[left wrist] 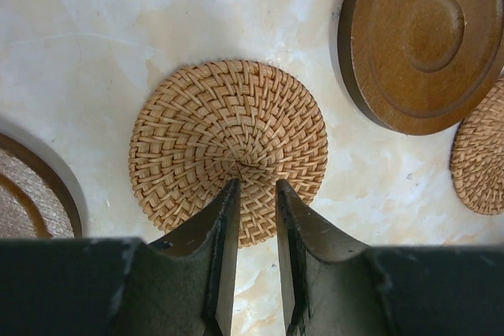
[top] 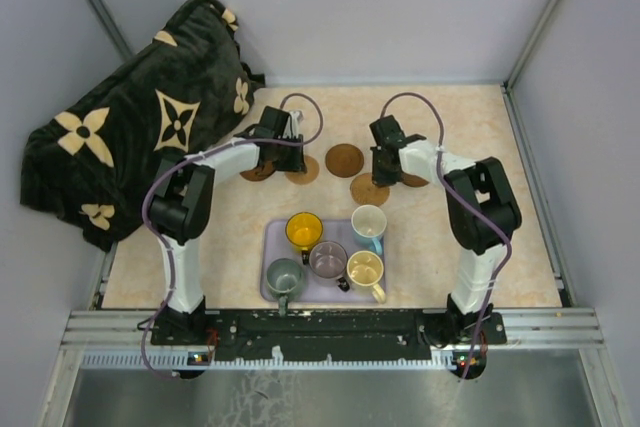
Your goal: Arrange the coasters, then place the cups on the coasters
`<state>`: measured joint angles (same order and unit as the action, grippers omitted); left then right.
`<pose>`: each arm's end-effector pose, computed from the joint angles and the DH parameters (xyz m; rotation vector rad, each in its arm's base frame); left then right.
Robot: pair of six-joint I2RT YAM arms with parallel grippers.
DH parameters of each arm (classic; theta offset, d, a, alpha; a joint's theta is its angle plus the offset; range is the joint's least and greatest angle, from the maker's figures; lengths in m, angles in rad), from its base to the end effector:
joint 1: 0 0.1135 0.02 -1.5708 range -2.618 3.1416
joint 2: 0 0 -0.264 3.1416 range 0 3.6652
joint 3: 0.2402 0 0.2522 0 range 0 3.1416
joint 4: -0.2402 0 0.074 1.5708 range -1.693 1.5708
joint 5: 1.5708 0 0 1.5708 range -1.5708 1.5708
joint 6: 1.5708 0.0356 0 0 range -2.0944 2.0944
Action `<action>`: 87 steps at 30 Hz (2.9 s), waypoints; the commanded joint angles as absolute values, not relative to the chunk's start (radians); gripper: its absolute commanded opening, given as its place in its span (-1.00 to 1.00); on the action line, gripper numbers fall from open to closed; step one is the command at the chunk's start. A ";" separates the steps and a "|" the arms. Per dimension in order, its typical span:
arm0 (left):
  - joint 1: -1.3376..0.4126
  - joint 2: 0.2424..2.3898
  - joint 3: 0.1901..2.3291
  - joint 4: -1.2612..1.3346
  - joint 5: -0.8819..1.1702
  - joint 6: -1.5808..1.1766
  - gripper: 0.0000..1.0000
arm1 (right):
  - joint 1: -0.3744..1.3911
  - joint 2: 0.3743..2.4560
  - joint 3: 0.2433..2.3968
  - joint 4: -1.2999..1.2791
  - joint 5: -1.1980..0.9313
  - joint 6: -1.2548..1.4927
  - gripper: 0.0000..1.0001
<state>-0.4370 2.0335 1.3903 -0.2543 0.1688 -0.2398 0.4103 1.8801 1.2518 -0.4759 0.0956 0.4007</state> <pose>0.3942 -0.1907 0.1655 0.3219 2.4970 -0.4932 0.3526 0.1497 0.1718 0.0176 2.6730 0.1330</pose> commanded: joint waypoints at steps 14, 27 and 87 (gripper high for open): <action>-0.373 2.137 1.462 -0.324 0.133 -0.242 -0.36 | 0.296 2.106 1.580 -0.594 0.172 0.338 -0.93; -0.349 2.158 1.484 -0.329 0.153 -0.233 -0.36 | 0.279 2.171 1.660 -0.602 0.175 0.321 -0.93; -0.359 1.977 1.408 -0.284 0.155 -0.229 0.24 | 0.233 1.682 1.090 -0.365 0.057 0.343 -0.88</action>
<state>-0.3557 1.9213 1.3563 -0.2935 0.1642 -0.2306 0.2390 1.7267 1.0870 -0.4278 0.0750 0.3286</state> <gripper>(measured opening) 0.622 0.063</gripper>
